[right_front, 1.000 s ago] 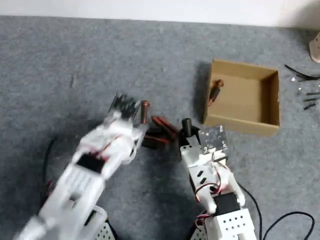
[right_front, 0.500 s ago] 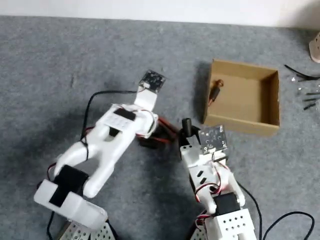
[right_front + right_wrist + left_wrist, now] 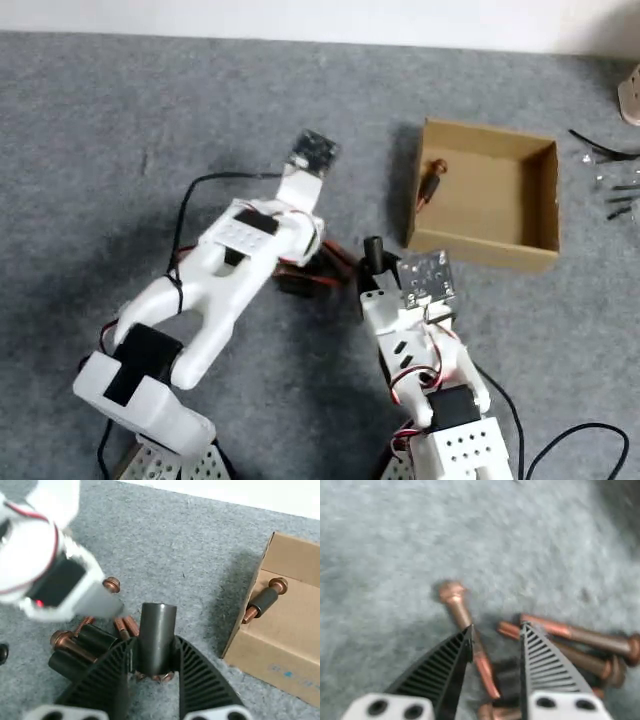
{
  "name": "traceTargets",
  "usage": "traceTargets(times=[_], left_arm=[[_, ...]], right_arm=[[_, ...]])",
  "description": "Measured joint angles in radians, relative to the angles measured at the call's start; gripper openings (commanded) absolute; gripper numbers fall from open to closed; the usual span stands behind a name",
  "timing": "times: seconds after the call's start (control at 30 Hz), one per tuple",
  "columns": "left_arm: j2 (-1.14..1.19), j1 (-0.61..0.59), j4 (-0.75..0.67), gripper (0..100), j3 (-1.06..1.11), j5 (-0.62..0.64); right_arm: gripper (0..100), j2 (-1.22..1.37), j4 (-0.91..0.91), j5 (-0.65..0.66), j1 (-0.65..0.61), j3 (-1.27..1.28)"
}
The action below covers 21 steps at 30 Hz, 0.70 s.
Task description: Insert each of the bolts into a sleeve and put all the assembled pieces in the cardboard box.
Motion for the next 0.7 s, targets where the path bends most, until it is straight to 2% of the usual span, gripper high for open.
traceTargets(times=[0.27,0.47,0.7], left_arm=[[0.152,-0.021,0.005,15,-0.109,0.020],[0.233,-0.031,0.132,15,-0.255,0.025],[0.239,-0.069,0.226,15,-0.279,0.052]], right_arm=[[0.5,0.000,0.000,0.028,0.000,0.000],[0.5,0.000,0.000,0.034,0.000,0.000],[0.5,0.000,0.000,0.034,0.000,0.000]])
